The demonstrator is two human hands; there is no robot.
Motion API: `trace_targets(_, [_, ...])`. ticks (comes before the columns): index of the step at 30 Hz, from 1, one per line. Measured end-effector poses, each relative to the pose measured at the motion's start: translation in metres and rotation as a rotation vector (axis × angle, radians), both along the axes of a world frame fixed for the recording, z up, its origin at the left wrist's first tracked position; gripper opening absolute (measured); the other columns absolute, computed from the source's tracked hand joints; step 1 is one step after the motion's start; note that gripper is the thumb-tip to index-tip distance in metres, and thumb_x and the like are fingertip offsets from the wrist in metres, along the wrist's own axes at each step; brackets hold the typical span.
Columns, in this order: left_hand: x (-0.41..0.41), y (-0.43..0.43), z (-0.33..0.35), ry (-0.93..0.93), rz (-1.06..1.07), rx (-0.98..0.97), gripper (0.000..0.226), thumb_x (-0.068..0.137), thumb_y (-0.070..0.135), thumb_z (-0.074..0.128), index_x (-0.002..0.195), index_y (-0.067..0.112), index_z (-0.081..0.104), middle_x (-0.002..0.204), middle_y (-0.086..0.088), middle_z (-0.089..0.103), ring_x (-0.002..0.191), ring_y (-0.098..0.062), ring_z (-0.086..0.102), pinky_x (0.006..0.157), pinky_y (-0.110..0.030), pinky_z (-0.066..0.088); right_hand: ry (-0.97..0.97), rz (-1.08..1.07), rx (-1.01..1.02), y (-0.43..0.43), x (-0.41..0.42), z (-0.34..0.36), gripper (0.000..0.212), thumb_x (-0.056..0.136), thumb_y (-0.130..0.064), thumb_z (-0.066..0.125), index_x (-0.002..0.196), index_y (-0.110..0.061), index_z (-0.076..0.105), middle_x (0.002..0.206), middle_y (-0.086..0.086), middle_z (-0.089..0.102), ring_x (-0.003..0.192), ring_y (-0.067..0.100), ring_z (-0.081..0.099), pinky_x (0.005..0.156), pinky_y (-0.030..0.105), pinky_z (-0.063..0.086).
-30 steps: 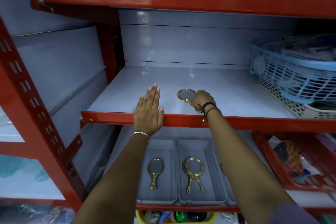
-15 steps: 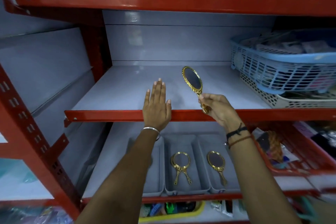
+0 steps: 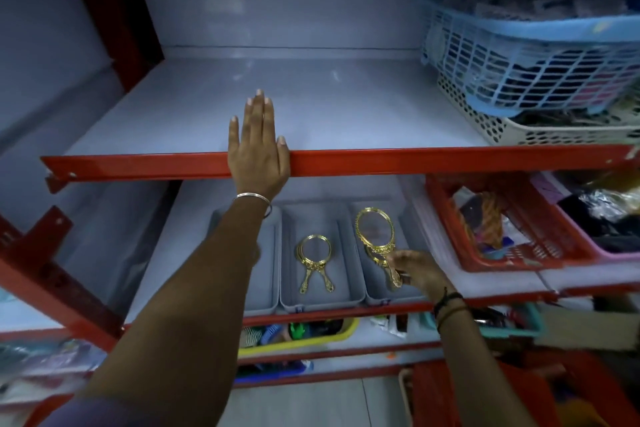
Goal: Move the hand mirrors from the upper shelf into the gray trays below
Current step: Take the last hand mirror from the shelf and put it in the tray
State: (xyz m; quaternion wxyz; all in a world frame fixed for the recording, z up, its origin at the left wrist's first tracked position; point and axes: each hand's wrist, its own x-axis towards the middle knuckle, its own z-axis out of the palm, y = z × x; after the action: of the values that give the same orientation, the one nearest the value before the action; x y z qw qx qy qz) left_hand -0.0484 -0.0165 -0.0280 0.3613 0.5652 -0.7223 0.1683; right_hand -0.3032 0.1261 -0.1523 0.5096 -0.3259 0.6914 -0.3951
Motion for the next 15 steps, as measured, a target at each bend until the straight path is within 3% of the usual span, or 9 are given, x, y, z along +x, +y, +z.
trace_targets(3, [0.0,-0.002,-0.002,0.0,0.01,-0.018,0.064,0.087,0.027,0.035,0.147,0.007,0.026,0.156,-0.008,0.026,0.145,-0.02,0.025,0.118,-0.041,0.014,0.091,-0.139,0.052,-0.023,-0.005,-0.023,0.026,0.081,-0.001,0.067,0.058,-0.01,0.059,0.057,0.005,0.051,0.052,0.016,0.047,0.051,0.022,0.041])
trace_targets(5, [0.0,-0.004,-0.003,0.001,0.015,-0.033,0.064,0.087,0.028,0.034,0.147,0.007,0.027,0.156,-0.009,0.028,0.145,-0.02,0.026,0.118,-0.041,0.014,0.133,-0.176,0.09,-0.038,-0.01,-0.035,0.018,0.083,0.003,0.064,0.067,-0.005,0.059,0.056,0.002,0.049,0.042,0.013,0.046,0.04,0.016,0.041])
trace_targets(7, [0.0,-0.005,-0.003,-0.005,0.018,-0.049,0.064,0.087,0.028,0.033,0.146,0.006,0.028,0.155,-0.009,0.03,0.144,-0.02,0.027,0.118,-0.041,0.015,0.153,-0.172,0.154,-0.051,-0.014,-0.049,0.012,0.084,0.001,0.064,0.074,-0.005,0.06,0.057,0.001,0.05,0.047,0.013,0.044,0.049,0.018,0.044])
trace_targets(10, [0.0,-0.008,-0.006,-0.006,0.019,-0.064,0.063,0.087,0.029,0.032,0.146,0.006,0.029,0.154,-0.009,0.032,0.144,-0.021,0.029,0.118,-0.041,0.015,0.234,-0.123,0.239,-0.064,-0.023,-0.076,0.026,0.082,-0.007,0.068,0.058,-0.011,0.059,0.058,0.005,0.054,0.054,0.017,0.047,0.069,0.029,0.04])
trace_targets(12, [0.0,-0.009,-0.006,-0.005,0.019,-0.073,0.063,0.087,0.029,0.031,0.146,0.006,0.03,0.154,-0.01,0.032,0.143,-0.021,0.029,0.118,-0.04,0.014,0.239,-0.141,0.239,-0.067,-0.027,-0.088,0.009,0.082,-0.006,0.068,0.074,-0.001,0.068,0.075,0.011,0.063,0.069,0.019,0.053,0.072,0.03,0.043])
trace_targets(15, [0.0,-0.009,-0.007,-0.004,0.025,-0.082,0.063,0.087,0.03,0.03,0.146,0.006,0.03,0.154,-0.01,0.033,0.143,-0.021,0.029,0.118,-0.04,0.015,0.272,-0.143,0.255,-0.067,-0.027,-0.099,0.029,0.083,-0.009,0.066,0.101,0.014,0.066,0.091,0.019,0.067,0.079,0.021,0.053,0.076,0.036,0.049])
